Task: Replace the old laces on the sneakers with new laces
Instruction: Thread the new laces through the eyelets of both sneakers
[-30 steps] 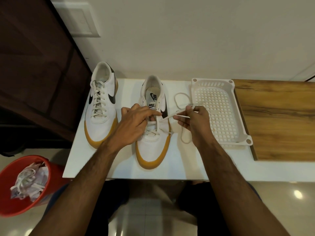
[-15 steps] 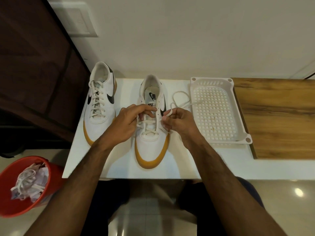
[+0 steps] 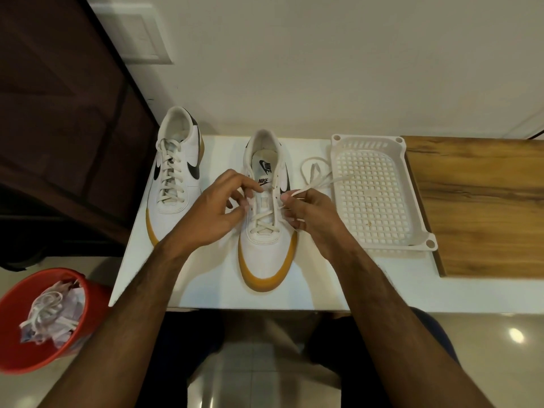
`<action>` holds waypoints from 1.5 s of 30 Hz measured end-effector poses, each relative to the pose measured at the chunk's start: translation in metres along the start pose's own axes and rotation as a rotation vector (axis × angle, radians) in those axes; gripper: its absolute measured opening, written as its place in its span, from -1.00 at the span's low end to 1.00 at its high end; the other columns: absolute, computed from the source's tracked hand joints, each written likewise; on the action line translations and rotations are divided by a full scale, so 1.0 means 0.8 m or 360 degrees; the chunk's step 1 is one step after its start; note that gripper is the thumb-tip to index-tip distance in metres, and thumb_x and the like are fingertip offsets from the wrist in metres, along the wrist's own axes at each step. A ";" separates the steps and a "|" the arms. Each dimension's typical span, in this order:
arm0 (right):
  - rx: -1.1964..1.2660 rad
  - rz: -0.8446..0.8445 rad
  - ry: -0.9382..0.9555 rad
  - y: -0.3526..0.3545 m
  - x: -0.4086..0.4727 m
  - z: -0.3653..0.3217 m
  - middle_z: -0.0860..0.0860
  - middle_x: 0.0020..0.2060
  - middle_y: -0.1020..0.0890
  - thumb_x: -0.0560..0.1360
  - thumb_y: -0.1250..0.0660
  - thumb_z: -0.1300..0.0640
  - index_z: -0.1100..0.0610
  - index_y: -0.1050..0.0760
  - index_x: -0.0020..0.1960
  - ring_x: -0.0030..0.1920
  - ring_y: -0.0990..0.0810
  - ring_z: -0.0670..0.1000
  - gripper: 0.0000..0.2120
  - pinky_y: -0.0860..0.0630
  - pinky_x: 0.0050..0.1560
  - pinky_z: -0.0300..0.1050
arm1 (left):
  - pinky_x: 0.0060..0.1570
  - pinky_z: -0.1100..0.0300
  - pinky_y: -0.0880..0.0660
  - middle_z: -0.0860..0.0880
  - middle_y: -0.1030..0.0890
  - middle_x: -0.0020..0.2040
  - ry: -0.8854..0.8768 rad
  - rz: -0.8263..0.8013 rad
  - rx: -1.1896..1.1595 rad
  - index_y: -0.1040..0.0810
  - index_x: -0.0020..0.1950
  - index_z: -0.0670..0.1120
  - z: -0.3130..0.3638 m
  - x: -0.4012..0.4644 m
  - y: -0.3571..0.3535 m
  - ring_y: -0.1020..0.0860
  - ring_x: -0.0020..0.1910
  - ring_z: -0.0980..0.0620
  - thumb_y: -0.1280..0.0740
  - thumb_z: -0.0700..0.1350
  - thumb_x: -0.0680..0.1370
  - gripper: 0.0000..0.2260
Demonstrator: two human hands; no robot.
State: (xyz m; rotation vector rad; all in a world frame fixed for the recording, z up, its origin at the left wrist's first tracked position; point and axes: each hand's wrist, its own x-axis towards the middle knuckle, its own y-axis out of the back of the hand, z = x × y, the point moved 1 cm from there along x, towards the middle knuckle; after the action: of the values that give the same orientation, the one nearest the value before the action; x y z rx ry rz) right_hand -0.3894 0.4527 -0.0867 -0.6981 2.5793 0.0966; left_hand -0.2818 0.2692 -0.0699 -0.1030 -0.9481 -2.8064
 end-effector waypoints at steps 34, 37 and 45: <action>-0.0544 0.0456 0.0242 0.058 0.008 -0.020 0.01 -0.22 -0.73 0.66 -0.26 0.08 0.16 -0.57 0.10 -0.26 -0.70 -0.07 -0.82 -0.55 -0.31 -0.23 | -0.07 0.08 -0.20 0.07 -0.42 -0.04 -0.0290 -0.0011 0.1059 -0.58 -0.04 0.02 0.020 0.008 -0.076 -0.46 -0.03 0.00 -0.44 0.08 0.52 -0.84; -0.0742 -0.0015 0.0164 0.061 0.002 -0.022 0.05 -0.13 -0.74 0.61 -0.30 0.23 0.20 -0.60 0.08 -0.29 -0.66 -0.16 -0.88 -0.46 -0.34 -0.39 | -0.03 0.10 -0.17 0.16 -0.37 -0.03 -0.0154 -0.0006 0.0723 -0.56 -0.02 0.05 0.019 0.010 -0.073 -0.39 0.01 0.17 -0.41 0.04 0.57 -0.90; -0.0701 -0.0469 0.0153 0.049 -0.008 -0.030 0.04 -0.15 -0.75 0.56 -0.40 0.22 0.16 -0.47 0.18 -0.18 -0.66 -0.11 -0.78 -0.50 -0.13 -0.35 | 0.04 0.03 -0.16 0.25 -0.54 -0.12 0.0044 -0.0130 0.0202 -0.44 -0.04 0.14 0.017 0.012 -0.066 -0.44 0.05 0.23 -0.27 -0.10 0.67 -0.85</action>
State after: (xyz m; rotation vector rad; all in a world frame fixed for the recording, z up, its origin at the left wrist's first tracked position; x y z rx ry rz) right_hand -0.4140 0.4848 -0.0643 -1.2607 2.5324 0.5594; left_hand -0.3007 0.3173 -0.0889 -0.0083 -1.1458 -2.8033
